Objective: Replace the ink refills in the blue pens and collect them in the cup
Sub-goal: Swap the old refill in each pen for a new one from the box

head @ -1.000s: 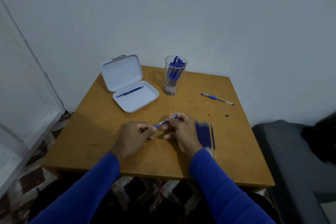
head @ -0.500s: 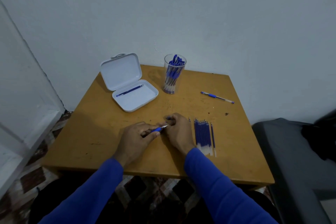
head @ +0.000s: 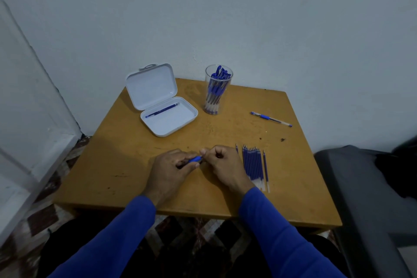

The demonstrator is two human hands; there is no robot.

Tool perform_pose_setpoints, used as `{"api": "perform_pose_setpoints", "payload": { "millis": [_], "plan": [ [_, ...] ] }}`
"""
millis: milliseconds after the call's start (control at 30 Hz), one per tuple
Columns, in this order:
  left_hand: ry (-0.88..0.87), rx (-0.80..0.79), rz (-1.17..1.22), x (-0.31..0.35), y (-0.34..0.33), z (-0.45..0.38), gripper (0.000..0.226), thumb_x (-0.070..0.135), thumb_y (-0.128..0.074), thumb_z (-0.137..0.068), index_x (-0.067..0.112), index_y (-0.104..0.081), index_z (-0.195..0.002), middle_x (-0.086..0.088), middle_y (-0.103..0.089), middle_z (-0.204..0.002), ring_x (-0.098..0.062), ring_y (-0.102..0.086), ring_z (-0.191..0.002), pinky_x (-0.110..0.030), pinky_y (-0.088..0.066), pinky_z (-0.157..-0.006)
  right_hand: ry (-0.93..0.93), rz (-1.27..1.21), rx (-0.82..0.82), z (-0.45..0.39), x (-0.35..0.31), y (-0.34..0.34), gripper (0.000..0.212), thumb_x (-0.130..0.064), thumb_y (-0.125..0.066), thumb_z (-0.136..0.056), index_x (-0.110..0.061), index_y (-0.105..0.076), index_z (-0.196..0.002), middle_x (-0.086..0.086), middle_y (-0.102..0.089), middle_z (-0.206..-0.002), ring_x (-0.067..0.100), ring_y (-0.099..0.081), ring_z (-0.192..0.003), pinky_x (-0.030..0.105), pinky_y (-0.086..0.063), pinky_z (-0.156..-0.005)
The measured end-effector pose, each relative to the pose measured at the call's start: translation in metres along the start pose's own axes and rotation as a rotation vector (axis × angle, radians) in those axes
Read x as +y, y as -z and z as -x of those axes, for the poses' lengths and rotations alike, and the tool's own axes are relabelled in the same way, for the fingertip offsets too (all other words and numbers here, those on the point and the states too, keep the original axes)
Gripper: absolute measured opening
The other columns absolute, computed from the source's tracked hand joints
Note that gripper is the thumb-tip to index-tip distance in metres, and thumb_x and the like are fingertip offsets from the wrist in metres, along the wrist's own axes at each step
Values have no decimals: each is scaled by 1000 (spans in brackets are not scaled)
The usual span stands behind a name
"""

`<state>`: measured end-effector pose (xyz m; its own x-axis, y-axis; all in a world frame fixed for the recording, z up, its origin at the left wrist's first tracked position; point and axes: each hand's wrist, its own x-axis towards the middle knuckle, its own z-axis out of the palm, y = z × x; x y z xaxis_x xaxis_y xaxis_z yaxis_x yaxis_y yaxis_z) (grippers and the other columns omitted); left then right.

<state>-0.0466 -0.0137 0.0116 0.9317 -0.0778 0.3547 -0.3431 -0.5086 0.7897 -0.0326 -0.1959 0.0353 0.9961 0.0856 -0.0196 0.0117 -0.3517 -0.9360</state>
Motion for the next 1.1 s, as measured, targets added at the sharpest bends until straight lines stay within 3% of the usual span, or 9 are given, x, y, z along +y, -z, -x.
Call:
{"api": "perform_pose_setpoints", "payload": {
  "millis": [133,333,533,700,767,833,900,1000,1100],
  "plan": [
    [5,-5,7,0,-1,0,23,23,-82,-82,26,-80,-105,19,-65,-76,-5,-62,-74,-11,-43,-62,-16,-64,-49,0,-1,2,29,-23,-65,-99,-4,-65,-77,-16,-61,-60,-4,-53,-57,15,-45,-61],
    [0,-24,3,-2,-2,0,20,24,-78,-86,24,-80,-106,19,-68,-78,-5,-64,-75,-15,-47,-64,-1,-84,-73,0,-1,5,21,-17,-65,-99,-6,-64,-81,-20,-62,-61,-7,-54,-59,10,-43,-58],
    [2,-36,6,-4,-2,0,15,25,-76,-89,25,-80,-104,18,-71,-81,-7,-66,-76,-23,-52,-64,6,-63,-99,3,-2,9,7,-10,-65,-97,-14,-70,-95,-4,-66,-82,-3,-56,-66,16,-47,-63],
    [6,-16,3,-4,-3,0,16,25,-76,-89,29,-79,-104,17,-69,-78,-8,-65,-74,-21,-50,-62,-26,-115,-108,2,0,9,30,-18,-77,-89,-25,-67,-117,-3,-69,-95,6,-65,-82,23,-54,-72],
    [1,-5,11,-4,-2,0,16,25,-76,-88,31,-78,-103,18,-69,-77,-7,-64,-73,-19,-49,-62,-50,-99,-22,1,-1,5,17,-32,-73,-93,-19,-69,-102,-2,-68,-88,7,-61,-75,28,-50,-68],
    [6,4,22,-4,-3,0,16,24,-77,-88,29,-79,-103,17,-68,-76,-8,-63,-72,-18,-48,-61,-50,-80,36,0,2,1,32,-38,-68,-96,-7,-68,-89,-4,-66,-76,1,-59,-68,27,-47,-68],
    [7,4,16,-5,-3,1,16,24,-77,-88,27,-79,-104,17,-67,-75,-8,-62,-70,-16,-45,-59,-32,-45,28,1,1,1,31,-30,-65,-99,-1,-67,-87,-8,-66,-71,-5,-60,-67,22,-46,-68],
    [-12,10,-22,-5,-2,0,17,25,-77,-88,28,-79,-104,17,-67,-74,-8,-61,-69,-12,-42,-58,-23,-102,-60,2,-2,8,9,-11,-66,-97,-13,-70,-104,-7,-66,-85,-4,-59,-71,17,-47,-66],
    [-20,7,-32,-4,-2,0,19,25,-77,-88,32,-76,-105,18,-67,-75,-7,-62,-72,-11,-42,-58,-45,-198,-83,1,0,11,31,-8,-70,-92,-24,-67,-118,-1,-67,-97,4,-59,-76,20,-48,-63]
  ]
}}
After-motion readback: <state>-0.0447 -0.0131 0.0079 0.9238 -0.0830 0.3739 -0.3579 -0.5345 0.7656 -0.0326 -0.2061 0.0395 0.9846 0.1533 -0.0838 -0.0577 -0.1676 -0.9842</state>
